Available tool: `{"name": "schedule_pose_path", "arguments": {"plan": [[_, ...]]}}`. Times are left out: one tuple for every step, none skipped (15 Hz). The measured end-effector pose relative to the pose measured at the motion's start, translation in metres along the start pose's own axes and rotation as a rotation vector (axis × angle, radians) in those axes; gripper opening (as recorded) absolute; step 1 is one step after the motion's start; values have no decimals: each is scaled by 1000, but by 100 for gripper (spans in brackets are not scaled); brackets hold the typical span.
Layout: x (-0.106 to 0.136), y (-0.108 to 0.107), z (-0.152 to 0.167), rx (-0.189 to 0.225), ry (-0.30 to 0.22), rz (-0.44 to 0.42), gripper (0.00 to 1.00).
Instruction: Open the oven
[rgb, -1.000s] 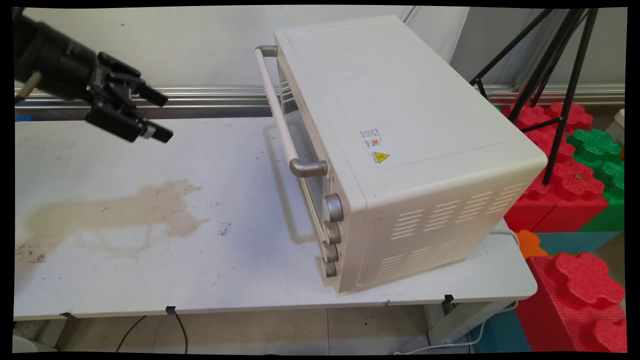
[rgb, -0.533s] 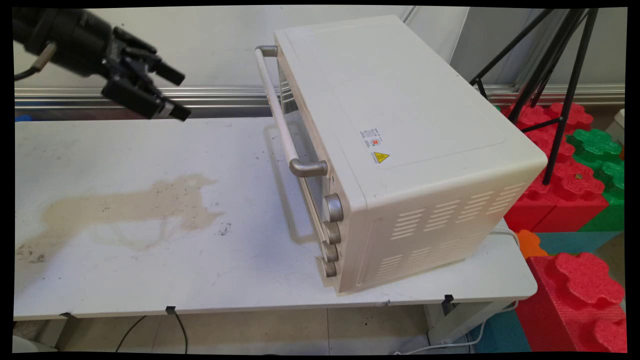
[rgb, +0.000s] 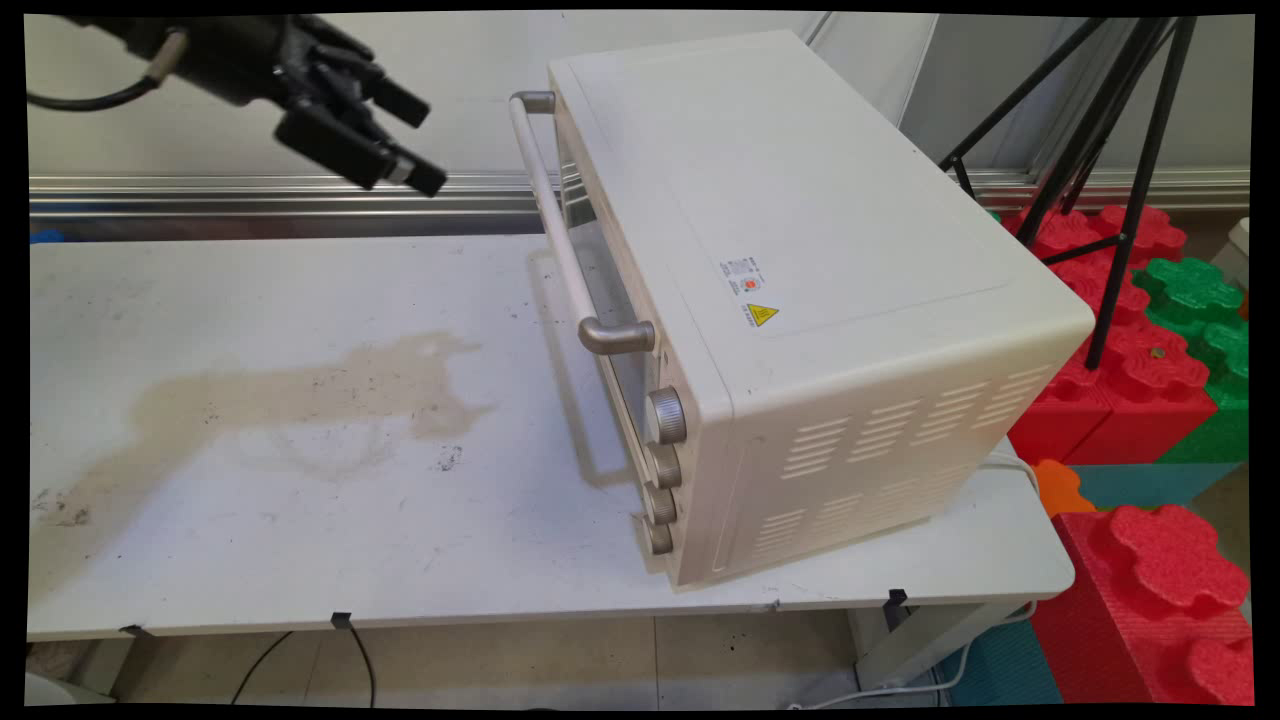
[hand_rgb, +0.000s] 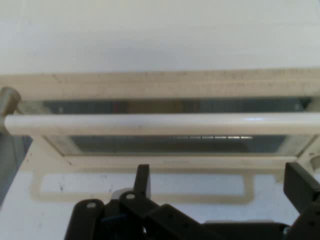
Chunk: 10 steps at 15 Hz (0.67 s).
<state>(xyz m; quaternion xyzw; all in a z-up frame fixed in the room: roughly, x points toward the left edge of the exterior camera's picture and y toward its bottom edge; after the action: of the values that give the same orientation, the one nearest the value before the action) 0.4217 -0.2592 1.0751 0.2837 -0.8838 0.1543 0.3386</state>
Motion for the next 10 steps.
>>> {"name": "schedule_pose_path", "arguments": {"plan": [[4,-1,3,0,3,3,100],[7,-2,6,-1,5,5,100],[12,-3,10,-2,8,7,100],[15,-4,14,-3,10,9,100],[18,-5,17,-4,11,11,100],[21,-6,22,-6,13,14,100],[24,-7,27,-8,14,16,100],[26,-7,31,-9,15,17,100],[28,-8,33,-10,15,17,100],[29,-8,36,-11,15,16,0]]}}
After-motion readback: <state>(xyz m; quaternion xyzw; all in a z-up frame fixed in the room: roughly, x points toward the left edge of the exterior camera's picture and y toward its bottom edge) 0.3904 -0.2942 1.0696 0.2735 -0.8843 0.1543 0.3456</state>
